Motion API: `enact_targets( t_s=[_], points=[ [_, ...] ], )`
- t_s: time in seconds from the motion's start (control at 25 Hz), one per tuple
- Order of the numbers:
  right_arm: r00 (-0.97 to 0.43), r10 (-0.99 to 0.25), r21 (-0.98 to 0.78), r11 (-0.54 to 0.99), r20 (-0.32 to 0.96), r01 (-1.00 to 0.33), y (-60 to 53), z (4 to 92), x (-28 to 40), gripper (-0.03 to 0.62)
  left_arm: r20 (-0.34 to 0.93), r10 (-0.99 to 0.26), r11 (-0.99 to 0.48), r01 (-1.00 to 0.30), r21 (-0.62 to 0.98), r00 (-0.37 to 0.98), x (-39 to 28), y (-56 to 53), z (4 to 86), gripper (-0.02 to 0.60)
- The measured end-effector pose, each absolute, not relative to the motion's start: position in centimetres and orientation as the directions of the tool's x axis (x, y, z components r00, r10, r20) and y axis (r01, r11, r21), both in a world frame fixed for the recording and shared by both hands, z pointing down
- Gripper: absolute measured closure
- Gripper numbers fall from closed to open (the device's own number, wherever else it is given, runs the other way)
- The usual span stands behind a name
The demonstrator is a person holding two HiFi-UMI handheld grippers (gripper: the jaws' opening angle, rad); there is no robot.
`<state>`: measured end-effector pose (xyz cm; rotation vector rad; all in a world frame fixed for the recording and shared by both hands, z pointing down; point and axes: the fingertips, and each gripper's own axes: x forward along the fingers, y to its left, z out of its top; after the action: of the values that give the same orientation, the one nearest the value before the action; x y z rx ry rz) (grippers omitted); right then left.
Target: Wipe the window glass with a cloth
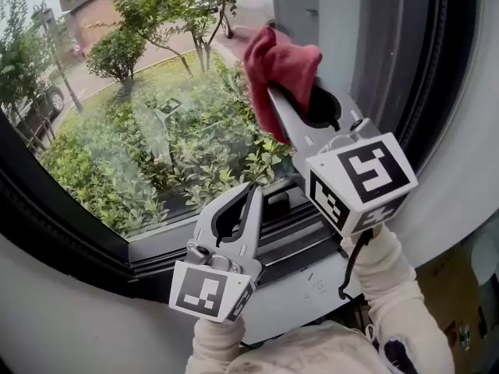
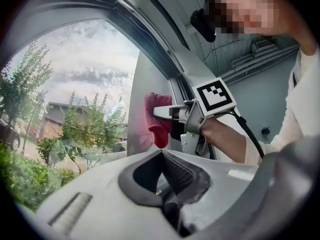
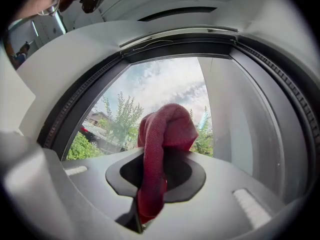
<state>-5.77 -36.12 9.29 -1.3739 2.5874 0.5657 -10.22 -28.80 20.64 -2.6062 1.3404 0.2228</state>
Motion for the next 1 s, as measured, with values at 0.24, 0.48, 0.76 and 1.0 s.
enact_targets(
  t_s=[0.24,0.48,0.76,1.0],
  points=[
    [-0.546,-0.779,0.267,0.480,-0.309,-0.836,-36.8,9.8,-3.6,0.503,-0.225,-0.790,-0.557,-0.821,-0.124,0.570,-9.1,-29.3,20.6,0.480],
    [-0.473,-0.821,0.215,0.424,-0.319,-0.880,-39.1,9.8,3.5,0.503,-0.230,-0.787,-0.555,-0.820,-0.141,0.572,-6.1,-29.9,20.2,0.480],
    [-0.366,-0.877,0.180,0.324,-0.311,-0.929,-41.8,10.1,11.9,0.503,-0.232,-0.775,-0.570,-0.809,-0.144,0.588,-1.6,-31.0,20.1,0.481],
    [-0.366,-0.872,0.213,0.310,-0.325,-0.927,-42.0,10.8,12.8,0.507,-0.231,-0.771,-0.574,-0.804,-0.155,0.594,0.8,-31.5,19.6,0.480]
  ],
)
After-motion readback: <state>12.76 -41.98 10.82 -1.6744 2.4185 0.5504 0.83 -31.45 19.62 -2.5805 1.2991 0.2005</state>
